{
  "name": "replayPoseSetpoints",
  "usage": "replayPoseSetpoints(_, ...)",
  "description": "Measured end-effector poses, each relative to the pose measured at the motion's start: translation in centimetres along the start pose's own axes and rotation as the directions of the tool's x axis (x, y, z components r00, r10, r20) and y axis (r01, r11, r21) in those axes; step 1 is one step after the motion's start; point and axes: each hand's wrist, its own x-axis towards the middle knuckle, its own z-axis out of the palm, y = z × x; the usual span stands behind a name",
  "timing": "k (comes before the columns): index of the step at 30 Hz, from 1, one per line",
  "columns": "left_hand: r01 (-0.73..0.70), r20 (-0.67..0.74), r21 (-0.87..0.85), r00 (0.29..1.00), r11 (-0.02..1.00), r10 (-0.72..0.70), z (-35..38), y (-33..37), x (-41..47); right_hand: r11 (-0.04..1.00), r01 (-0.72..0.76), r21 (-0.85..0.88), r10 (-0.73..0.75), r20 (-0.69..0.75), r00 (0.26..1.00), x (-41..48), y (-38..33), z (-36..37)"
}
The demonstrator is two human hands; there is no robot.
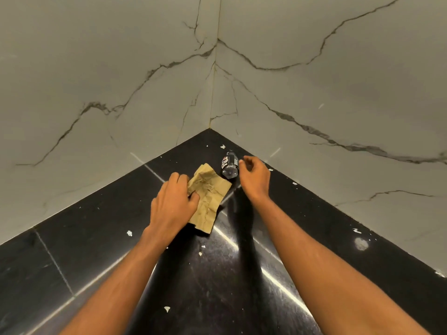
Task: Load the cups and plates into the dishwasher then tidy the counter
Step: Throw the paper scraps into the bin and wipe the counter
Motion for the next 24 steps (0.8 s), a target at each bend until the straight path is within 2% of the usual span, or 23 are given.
replayPoseSetpoints(4, 0.045, -0.013, -0.048, 0.999, 0.998, -0.045, -1.3, -1.5, -1.6, 0.979, -0.168, -0.116, 0.182, 0.131, 0.975, 2.7, 0.0, 2.1)
replayPoseSetpoints(6, 0.087, 0.006, -0.080, 0.996, 0.993, -0.087, -1.8, -2.3, -2.3, 0.957, -0.194, -0.216, 0.238, 0.196, 0.951, 3.1, 0.1, 2.9)
replayPoseSetpoints(9, 0.146, 0.043, -0.115, 0.989, 0.983, -0.141, -2.4, -3.3, -3.3, 0.938, -0.206, -0.277, 0.264, 0.194, 0.945, 2.8, 0.2, 3.3)
replayPoseSetpoints(13, 0.181, 0.058, -0.200, 0.983, 0.963, -0.173, -2.9, -3.4, -4.6, 0.940, -0.336, -0.058, 0.341, 0.117, 0.933, 0.4, 0.0, 2.6)
replayPoseSetpoints(16, 0.182, 0.046, -0.240, 0.983, 0.954, -0.176, -3.1, -2.9, -5.9, 0.902, -0.406, 0.146, 0.395, 0.099, 0.913, -2.9, 0.2, 1.0)
replayPoseSetpoints(21, 0.249, 0.062, -0.237, 0.968, 0.939, -0.241, -3.4, -1.2, -8.7, 0.758, -0.457, 0.466, 0.437, 0.157, 0.886, -9.4, 0.7, -2.6)
replayPoseSetpoints(24, 0.254, 0.093, -0.209, 0.966, 0.944, -0.240, -3.9, 0.7, -11.2, 0.620, -0.464, 0.633, 0.445, 0.203, 0.872, -13.5, 0.8, -5.0)
